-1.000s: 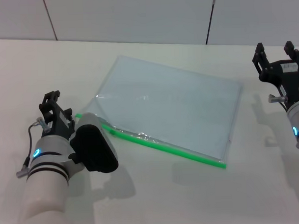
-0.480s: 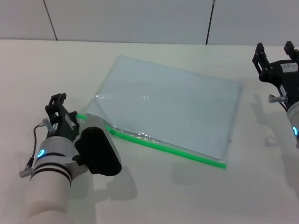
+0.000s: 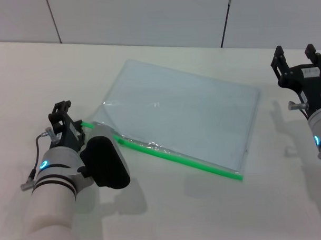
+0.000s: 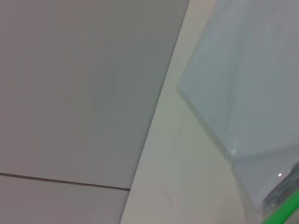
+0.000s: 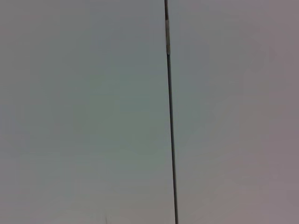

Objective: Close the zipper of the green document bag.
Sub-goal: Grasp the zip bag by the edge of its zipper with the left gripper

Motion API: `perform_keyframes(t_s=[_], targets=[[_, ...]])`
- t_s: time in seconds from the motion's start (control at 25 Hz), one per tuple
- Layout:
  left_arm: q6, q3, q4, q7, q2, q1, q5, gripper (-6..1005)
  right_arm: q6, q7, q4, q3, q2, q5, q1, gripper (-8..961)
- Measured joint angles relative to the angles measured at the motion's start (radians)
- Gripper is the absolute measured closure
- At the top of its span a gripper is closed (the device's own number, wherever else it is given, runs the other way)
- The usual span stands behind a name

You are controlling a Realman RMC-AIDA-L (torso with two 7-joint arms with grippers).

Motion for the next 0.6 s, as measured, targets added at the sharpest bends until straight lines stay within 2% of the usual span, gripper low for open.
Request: perform_keyframes(t_s=[0.6], targets=[[0.028, 0.000, -0.003, 0.015, 0.000, -0.004, 0.009, 415, 0.000, 0.000, 0.000, 0.000, 0.000, 0.000, 0.000, 260]])
